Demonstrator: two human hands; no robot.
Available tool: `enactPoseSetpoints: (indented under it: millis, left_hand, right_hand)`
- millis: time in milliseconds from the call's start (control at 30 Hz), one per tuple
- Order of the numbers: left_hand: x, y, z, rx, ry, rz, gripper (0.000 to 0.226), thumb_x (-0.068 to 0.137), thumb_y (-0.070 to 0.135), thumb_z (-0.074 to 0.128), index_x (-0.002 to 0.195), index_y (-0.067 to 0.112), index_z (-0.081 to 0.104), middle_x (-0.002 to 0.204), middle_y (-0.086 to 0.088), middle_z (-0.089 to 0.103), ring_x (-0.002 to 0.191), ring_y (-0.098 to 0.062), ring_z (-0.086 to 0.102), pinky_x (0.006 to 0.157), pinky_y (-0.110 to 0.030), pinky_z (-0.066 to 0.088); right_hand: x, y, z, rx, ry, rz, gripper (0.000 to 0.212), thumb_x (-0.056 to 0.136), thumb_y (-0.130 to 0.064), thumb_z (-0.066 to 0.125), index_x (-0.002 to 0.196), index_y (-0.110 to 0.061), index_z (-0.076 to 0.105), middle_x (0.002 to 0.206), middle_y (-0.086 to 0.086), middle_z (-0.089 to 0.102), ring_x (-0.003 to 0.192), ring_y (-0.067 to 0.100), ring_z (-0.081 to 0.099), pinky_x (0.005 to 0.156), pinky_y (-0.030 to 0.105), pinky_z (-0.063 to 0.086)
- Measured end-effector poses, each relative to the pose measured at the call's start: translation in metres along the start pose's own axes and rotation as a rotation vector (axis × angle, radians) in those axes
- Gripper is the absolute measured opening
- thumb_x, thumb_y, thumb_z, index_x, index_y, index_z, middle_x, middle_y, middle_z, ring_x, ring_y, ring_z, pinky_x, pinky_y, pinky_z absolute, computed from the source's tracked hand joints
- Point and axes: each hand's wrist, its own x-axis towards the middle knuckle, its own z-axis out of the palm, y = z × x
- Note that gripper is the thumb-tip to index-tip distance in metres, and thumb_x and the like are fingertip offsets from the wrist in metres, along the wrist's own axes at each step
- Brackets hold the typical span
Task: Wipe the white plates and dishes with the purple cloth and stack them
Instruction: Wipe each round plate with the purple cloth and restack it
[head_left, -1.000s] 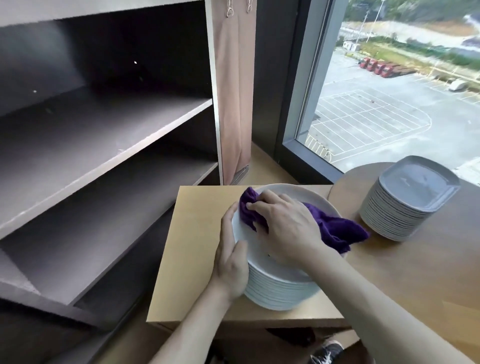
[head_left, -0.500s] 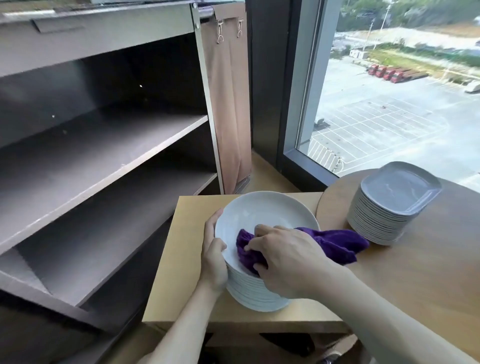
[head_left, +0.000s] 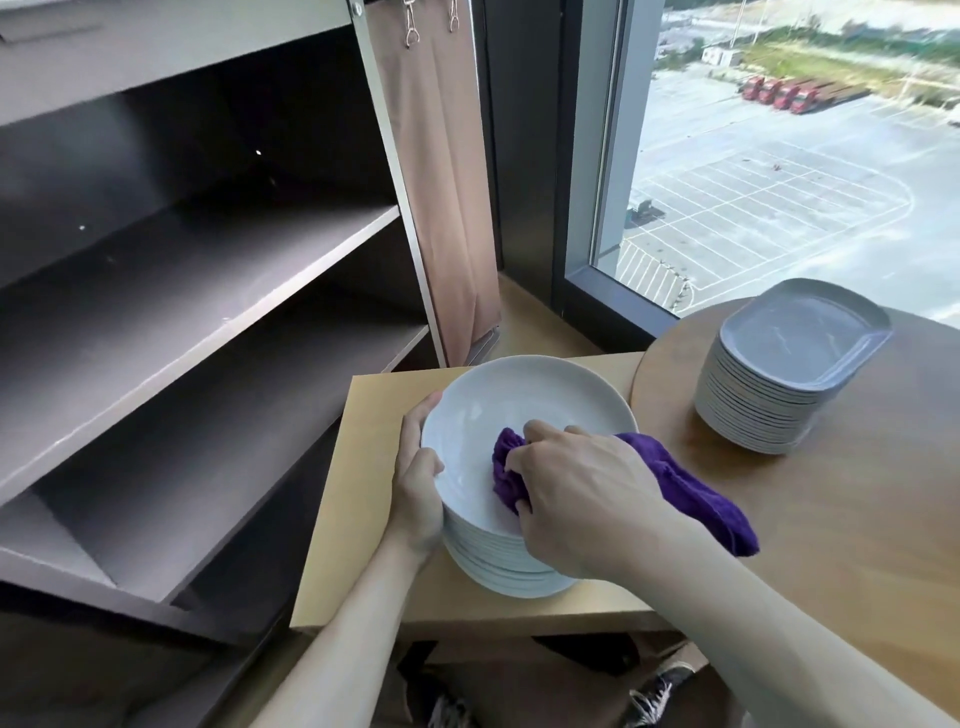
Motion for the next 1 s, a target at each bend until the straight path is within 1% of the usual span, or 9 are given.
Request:
enactPoseSetpoints:
  millis: [200,300,367,500,633,733,833,933,1000]
  left_hand:
    - [0.013,0.000,0.003,-0.026,-0.060,0.005,0.061,0.074,0.018,0.038,0.132,0.026,0.054,0.132,0.001,0.063,0.120,-0.018,0.061,0.095,-0.033,0.056]
    - [0.014,-0.005,0.002,-0.026,-0.073,0.017,0.060,0.076,0.019,0.038,0.133,0.028,0.054,0.128,0.008,0.065,0.119,-0.013,0.061,0.092,-0.029,0.055]
    - [0.012,-0.008,0.001,-0.011,-0.083,0.034,0.057,0.079,0.020,0.038,0.134,0.031,0.052,0.124,0.016,0.065,0.118,-0.009,0.061,0.089,-0.024,0.053]
    - [-0.002,-0.014,0.001,0.010,-0.085,0.055,0.059,0.084,0.020,0.039,0.142,0.032,0.045,0.131,0.015,0.060,0.122,-0.009,0.057,0.099,-0.031,0.053]
    - [-0.019,-0.024,-0.002,0.056,-0.074,0.071,0.065,0.084,0.018,0.039,0.145,0.039,0.040,0.141,0.020,0.054,0.132,-0.007,0.050,0.110,-0.037,0.046]
    - [-0.024,-0.023,-0.004,0.070,-0.086,0.074,0.066,0.086,0.016,0.039,0.148,0.038,0.038,0.147,0.012,0.051,0.136,-0.011,0.048,0.115,-0.045,0.043]
    - [-0.025,-0.021,-0.006,0.098,-0.087,0.109,0.062,0.092,0.015,0.038,0.153,0.028,0.034,0.152,0.006,0.049,0.141,-0.014,0.045,0.119,-0.051,0.037]
    - [-0.025,-0.023,-0.007,0.133,-0.065,0.085,0.065,0.091,0.017,0.037,0.154,0.034,0.033,0.153,0.013,0.048,0.142,-0.008,0.043,0.121,-0.047,0.034]
    - [-0.026,-0.024,-0.005,0.148,-0.051,0.082,0.067,0.089,0.018,0.037,0.154,0.035,0.032,0.154,0.010,0.046,0.142,-0.009,0.043,0.120,-0.048,0.035]
  right_hand:
    - [0.006,0.004,0.006,-0.026,0.031,0.123,0.007,0.092,-0.034,0.056,0.088,-0.028,0.058,0.085,-0.009,0.039,0.076,0.019,0.048,0.051,0.030,0.023]
    - [0.022,0.028,0.002,-0.092,0.079,0.280,0.014,0.095,-0.038,0.053,0.096,-0.027,0.061,0.096,-0.005,0.046,0.085,0.024,0.052,0.063,0.033,0.035]
    - [0.035,0.043,-0.003,-0.122,0.117,0.347,0.016,0.094,-0.036,0.052,0.102,-0.027,0.063,0.102,-0.001,0.047,0.089,0.027,0.052,0.068,0.034,0.035]
    - [0.051,0.047,0.000,-0.124,0.117,0.245,0.018,0.093,-0.034,0.050,0.106,-0.031,0.063,0.107,-0.004,0.049,0.089,0.023,0.056,0.067,0.035,0.041]
    - [0.061,0.038,0.008,-0.076,0.120,0.199,0.023,0.091,-0.034,0.053,0.111,-0.035,0.065,0.108,-0.008,0.050,0.087,0.023,0.055,0.059,0.032,0.031]
    - [0.066,0.015,0.010,0.021,0.076,0.111,0.029,0.094,-0.038,0.056,0.120,-0.031,0.068,0.110,-0.006,0.054,0.096,0.024,0.058,0.066,0.035,0.043]
    - [0.052,-0.014,0.013,0.143,0.036,0.000,0.028,0.094,-0.042,0.056,0.112,-0.025,0.070,0.100,-0.003,0.055,0.090,0.024,0.058,0.068,0.037,0.047]
    - [0.034,-0.023,0.013,0.077,-0.009,-0.051,0.024,0.096,-0.041,0.051,0.101,-0.022,0.066,0.091,-0.004,0.048,0.079,0.022,0.053,0.058,0.034,0.034]
    - [0.023,-0.017,0.005,0.022,-0.053,-0.090,0.027,0.098,-0.043,0.049,0.100,-0.023,0.067,0.089,-0.005,0.048,0.076,0.021,0.054,0.058,0.033,0.037]
